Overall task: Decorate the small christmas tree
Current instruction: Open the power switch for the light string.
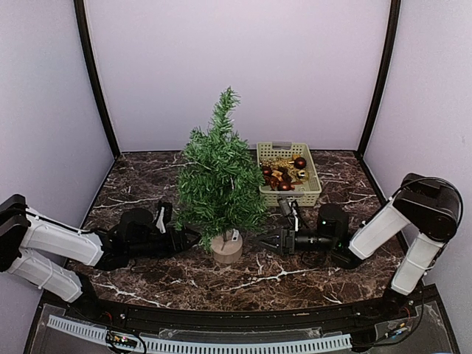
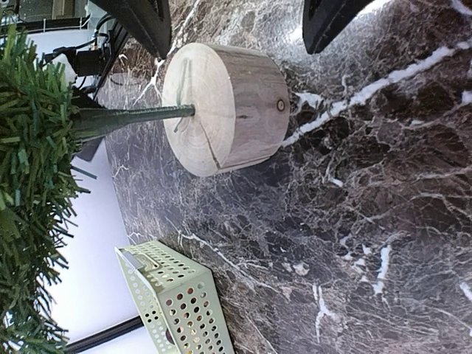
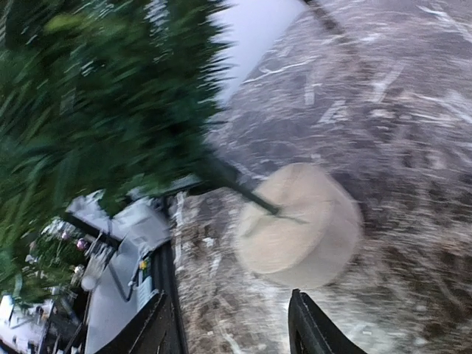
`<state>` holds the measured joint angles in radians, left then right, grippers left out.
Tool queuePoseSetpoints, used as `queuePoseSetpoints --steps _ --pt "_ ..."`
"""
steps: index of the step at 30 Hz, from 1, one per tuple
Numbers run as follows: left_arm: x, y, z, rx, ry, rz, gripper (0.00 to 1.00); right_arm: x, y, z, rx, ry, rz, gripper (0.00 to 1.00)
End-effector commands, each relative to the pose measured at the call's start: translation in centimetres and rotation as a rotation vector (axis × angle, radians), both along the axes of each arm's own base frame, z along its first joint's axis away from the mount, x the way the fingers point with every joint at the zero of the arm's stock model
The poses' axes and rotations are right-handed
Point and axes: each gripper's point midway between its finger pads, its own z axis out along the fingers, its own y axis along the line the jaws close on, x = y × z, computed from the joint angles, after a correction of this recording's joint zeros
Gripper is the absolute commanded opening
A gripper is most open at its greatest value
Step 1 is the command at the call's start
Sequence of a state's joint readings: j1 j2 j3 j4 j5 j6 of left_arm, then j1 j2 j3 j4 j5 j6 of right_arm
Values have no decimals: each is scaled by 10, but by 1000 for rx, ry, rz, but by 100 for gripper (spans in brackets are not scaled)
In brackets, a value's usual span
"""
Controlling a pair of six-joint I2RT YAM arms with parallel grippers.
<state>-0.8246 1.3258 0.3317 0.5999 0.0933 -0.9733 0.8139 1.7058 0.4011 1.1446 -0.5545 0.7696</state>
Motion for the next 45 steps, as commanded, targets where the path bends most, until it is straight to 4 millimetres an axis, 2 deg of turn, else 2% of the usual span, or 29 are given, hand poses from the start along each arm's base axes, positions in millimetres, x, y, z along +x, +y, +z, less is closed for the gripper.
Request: queuePoseSetpoints --steps 1,6,10,21,25,30,45 --pt "-3 17 -7 48 -4 19 65 -35 23 38 118 -184 177 55" --pt "-5 25 -4 38 -4 47 66 -33 37 50 164 -250 186 63" --pt "-7 29 -2 40 -5 57 67 -27 48 56 187 -285 205 65" --pt "-8 38 3 55 -15 75 69 -22 63 44 219 -291 226 65" --pt "-9 40 4 53 -14 77 69 -22 67 47 258 -288 231 64" --pt "-10 43 5 56 -14 84 68 -21 72 48 273 -296 232 56" --pt "-15 51 5 46 -12 101 68 -21 72 43 286 -274 228 17"
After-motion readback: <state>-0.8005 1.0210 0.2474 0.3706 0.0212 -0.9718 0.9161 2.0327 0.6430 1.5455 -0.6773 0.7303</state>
